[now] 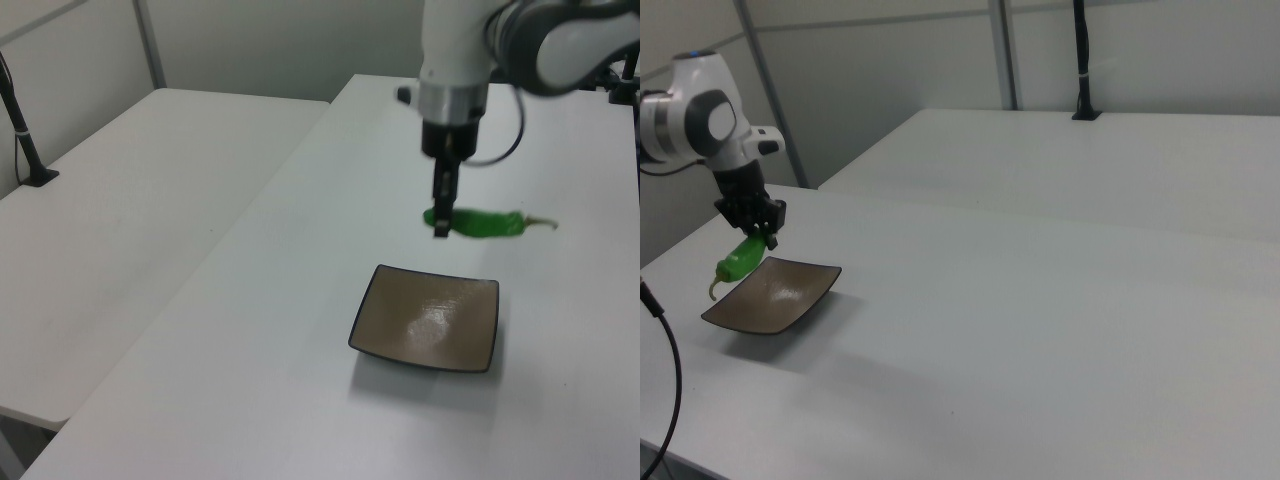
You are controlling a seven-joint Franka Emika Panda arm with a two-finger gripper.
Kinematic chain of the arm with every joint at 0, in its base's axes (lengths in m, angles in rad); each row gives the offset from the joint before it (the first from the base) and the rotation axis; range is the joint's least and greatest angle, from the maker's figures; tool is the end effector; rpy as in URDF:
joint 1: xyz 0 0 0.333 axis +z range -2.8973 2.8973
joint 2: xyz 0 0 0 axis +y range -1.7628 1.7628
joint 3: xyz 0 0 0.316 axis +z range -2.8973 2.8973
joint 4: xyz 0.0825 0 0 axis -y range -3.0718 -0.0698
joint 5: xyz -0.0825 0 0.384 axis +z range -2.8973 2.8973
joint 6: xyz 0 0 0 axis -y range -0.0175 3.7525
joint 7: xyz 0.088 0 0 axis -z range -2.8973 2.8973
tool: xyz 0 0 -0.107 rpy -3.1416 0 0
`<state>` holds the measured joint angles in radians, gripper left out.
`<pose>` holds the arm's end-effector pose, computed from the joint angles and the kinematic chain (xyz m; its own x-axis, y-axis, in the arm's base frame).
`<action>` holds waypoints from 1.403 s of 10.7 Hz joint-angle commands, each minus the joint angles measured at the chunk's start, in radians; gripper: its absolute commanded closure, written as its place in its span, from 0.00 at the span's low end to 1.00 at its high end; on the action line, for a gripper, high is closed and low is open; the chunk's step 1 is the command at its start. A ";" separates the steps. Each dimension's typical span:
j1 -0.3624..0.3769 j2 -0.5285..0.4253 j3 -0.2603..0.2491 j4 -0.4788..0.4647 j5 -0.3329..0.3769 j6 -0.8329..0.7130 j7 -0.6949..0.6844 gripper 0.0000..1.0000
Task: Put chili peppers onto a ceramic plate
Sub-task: 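Lower the chili pepper onto the brown plate and open the gripper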
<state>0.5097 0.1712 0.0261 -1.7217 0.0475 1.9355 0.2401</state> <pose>0.5302 0.3175 0.4840 0.9611 0.2747 0.0292 0.2760 -0.9594 -0.0581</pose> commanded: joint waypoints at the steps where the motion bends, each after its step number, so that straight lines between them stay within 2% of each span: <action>1: 0.039 0.063 -0.015 -0.073 0.002 0.213 0.090 1.00; 3: 0.041 0.111 -0.015 -0.090 0.002 0.317 0.123 1.00; 7: 0.038 0.177 -0.015 -0.088 -0.001 0.425 0.131 1.00; 13: 0.038 0.215 -0.015 -0.087 -0.003 0.471 0.131 1.00; 14: 0.038 0.220 -0.015 -0.087 -0.003 0.471 0.131 0.97; 15: 0.036 0.223 -0.015 -0.085 -0.001 0.473 0.131 0.88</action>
<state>0.5347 0.3887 0.0221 -1.7964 0.0474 2.3783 0.3501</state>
